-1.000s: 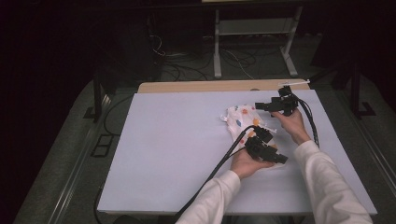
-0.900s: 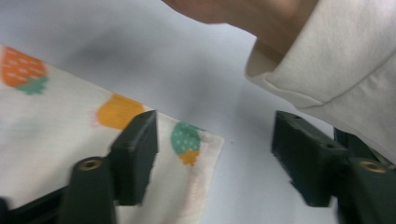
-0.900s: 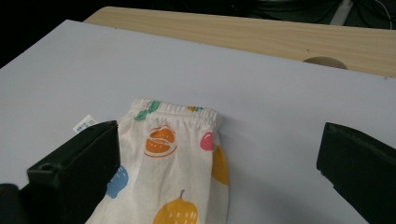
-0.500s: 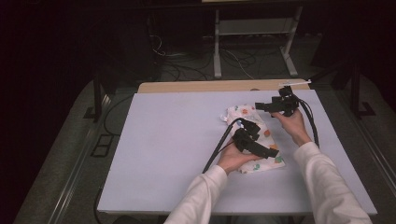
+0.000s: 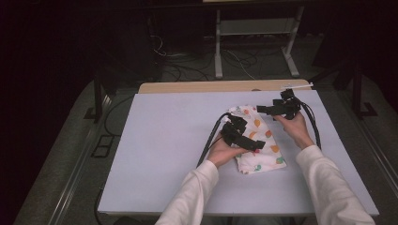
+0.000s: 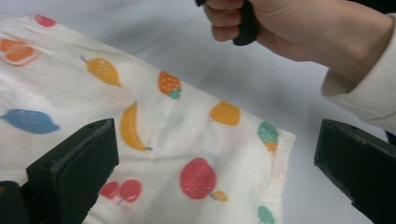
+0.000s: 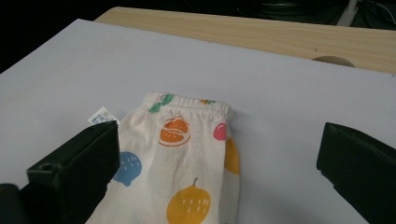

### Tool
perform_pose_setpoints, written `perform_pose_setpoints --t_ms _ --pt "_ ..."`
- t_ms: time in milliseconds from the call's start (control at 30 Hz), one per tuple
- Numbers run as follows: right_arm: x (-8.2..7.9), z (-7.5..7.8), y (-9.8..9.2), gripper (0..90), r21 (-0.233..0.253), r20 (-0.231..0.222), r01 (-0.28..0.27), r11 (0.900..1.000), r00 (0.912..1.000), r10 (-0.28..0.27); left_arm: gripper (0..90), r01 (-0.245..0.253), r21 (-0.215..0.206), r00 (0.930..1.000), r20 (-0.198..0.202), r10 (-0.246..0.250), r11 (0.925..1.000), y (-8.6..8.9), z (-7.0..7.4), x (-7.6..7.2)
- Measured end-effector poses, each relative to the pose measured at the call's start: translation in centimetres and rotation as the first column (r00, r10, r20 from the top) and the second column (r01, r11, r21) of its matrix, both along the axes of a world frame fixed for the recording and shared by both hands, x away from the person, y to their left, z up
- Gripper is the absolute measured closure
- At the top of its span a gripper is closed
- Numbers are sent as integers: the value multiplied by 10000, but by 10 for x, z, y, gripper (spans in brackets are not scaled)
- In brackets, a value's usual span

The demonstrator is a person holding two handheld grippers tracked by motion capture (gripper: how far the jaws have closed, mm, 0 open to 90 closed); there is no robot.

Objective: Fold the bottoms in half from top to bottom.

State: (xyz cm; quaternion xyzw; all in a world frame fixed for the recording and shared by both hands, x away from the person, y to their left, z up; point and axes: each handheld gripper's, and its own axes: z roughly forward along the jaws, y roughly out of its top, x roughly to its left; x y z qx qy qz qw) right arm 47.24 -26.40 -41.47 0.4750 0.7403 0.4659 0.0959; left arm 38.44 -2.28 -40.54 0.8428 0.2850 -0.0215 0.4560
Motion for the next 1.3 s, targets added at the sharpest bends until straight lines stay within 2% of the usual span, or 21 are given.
perform_pose_setpoints --t_ms 133,267,667,933,1033,1100,1300 --pt "-2 0 0 0 24 5 2 10000 10000 -2 0 -193 24 9998 47 193 9998 9 2 5" --pt "-3 0 0 0 27 -15 -1 10000 10000 1 0 -460 272 9986 263 453 9986 18 4 13" --pt "-8 -3 0 0 0 -79 -173 9999 9998 173 0 -973 239 9952 159 969 9950 41 4 32" --pt "-8 -4 -2 0 77 -127 -184 9998 9997 185 0 -1299 328 9913 246 1291 9910 59 14 49" --pt "-7 -3 -3 0 109 -52 -189 9998 9998 190 0 -1379 173 9901 275 1374 9903 66 18 54" --pt "-6 -4 -3 0 129 -51 -184 9997 9998 185 0 -1363 59 9903 273 1361 9906 68 20 57" --pt "0 1 -2 0 185 -95 -174 9997 9998 176 0 -1532 169 9880 231 1527 9881 71 19 66"
